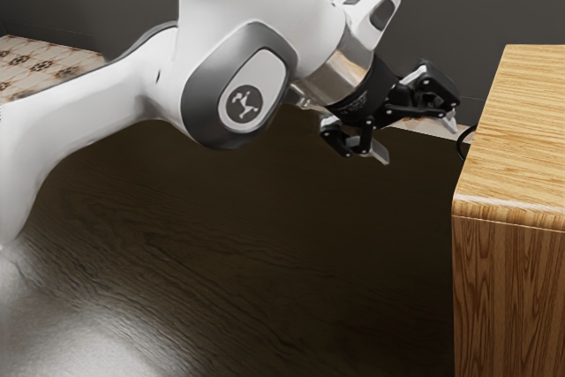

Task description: Pull the drawer handle with one arm to open the drawer

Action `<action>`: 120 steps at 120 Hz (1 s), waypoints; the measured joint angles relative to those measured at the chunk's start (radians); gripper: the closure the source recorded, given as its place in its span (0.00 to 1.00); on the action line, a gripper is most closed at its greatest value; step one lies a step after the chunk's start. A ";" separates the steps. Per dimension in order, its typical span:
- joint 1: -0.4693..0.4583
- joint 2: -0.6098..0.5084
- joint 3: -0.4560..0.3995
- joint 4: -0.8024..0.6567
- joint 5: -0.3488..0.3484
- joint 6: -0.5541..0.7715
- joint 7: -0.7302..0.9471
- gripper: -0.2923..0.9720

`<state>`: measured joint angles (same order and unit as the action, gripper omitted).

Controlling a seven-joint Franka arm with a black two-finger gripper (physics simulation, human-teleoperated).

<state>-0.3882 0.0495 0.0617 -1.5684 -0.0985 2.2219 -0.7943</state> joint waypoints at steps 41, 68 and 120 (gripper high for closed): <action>0.050 0.023 -0.009 0.026 -0.003 0.007 -0.005 0.24; 0.090 -0.043 -0.082 -0.076 0.004 0.053 -0.014 0.24; 0.082 -0.081 -0.086 -0.110 0.009 0.098 -0.026 0.24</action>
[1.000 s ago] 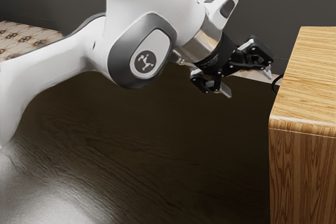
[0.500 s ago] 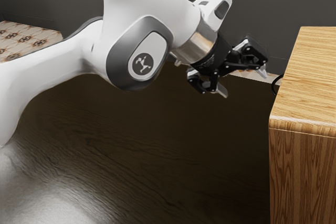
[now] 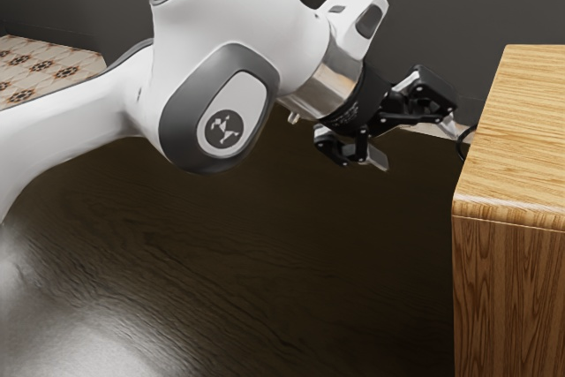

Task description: Pull the drawer handle with one arm to open the drawer

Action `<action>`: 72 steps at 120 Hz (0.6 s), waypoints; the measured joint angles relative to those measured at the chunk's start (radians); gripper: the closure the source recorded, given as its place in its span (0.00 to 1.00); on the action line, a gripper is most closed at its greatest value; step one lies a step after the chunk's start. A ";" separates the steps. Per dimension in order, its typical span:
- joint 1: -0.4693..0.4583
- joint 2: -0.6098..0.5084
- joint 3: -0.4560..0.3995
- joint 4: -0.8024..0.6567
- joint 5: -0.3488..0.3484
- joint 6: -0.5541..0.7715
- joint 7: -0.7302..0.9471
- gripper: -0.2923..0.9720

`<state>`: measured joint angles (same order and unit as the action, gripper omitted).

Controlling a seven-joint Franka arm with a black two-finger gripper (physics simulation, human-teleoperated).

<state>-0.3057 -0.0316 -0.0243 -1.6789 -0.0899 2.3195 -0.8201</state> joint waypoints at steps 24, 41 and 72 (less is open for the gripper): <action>0.179 -0.059 -0.095 -0.068 0.003 0.005 -0.006 0.24; 0.146 -0.037 -0.101 -0.068 0.005 0.012 -0.011 0.24; 0.181 0.000 -0.102 -0.031 0.000 0.018 -0.009 0.24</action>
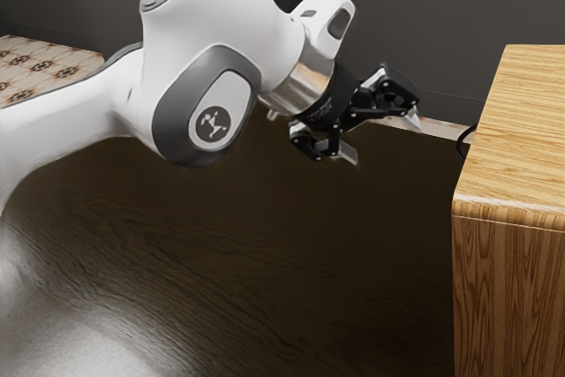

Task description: Pull the drawer handle with one arm to open the drawer

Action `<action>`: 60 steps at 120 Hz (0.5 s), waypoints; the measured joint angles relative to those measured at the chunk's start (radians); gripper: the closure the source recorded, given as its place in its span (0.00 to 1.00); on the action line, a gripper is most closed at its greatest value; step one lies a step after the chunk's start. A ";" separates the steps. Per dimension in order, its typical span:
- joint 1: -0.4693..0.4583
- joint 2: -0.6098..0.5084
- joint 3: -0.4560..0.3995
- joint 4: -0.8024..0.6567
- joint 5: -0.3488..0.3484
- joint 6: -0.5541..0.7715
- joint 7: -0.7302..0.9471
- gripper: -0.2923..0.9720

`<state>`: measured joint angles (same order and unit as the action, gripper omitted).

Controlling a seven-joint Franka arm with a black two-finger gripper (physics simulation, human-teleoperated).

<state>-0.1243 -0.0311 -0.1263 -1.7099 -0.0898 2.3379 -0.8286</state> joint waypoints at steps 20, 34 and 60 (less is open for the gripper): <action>0.025 0.027 -0.005 0.024 -0.001 0.002 0.002 0.27; 0.039 0.036 -0.006 0.036 -0.001 0.002 0.003 0.31; -0.006 -0.148 0.003 -0.154 0.003 -0.001 -0.005 0.27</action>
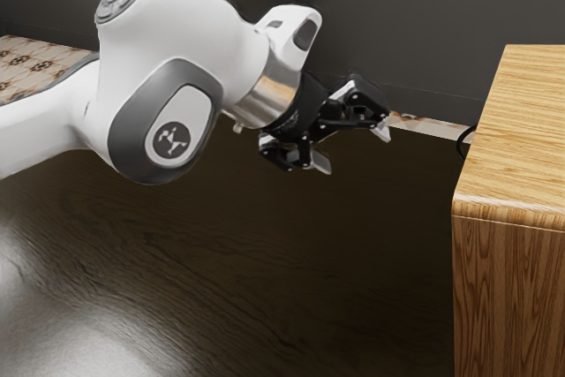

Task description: Pull the drawer handle with one arm to open the drawer

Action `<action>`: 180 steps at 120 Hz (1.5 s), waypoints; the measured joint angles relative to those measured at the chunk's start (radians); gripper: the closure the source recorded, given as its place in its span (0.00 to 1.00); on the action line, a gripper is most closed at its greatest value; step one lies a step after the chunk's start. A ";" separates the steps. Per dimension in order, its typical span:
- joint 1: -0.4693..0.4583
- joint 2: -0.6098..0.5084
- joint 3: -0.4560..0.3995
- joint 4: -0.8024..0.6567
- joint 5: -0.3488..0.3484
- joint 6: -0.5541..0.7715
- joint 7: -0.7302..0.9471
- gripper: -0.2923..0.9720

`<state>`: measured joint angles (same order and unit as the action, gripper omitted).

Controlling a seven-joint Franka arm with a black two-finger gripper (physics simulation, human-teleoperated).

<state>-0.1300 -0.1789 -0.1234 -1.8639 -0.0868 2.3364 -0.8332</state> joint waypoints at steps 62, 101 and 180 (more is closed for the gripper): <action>-0.179 -0.095 0.152 0.058 0.022 -0.422 -0.208 0.23; -0.156 0.039 0.121 0.113 0.008 -0.215 -0.153 0.23; -0.150 0.124 0.118 0.185 -0.030 -0.139 0.100 0.23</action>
<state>-0.2799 -0.0551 -0.0051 -1.6788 -0.1172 2.1976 -0.7331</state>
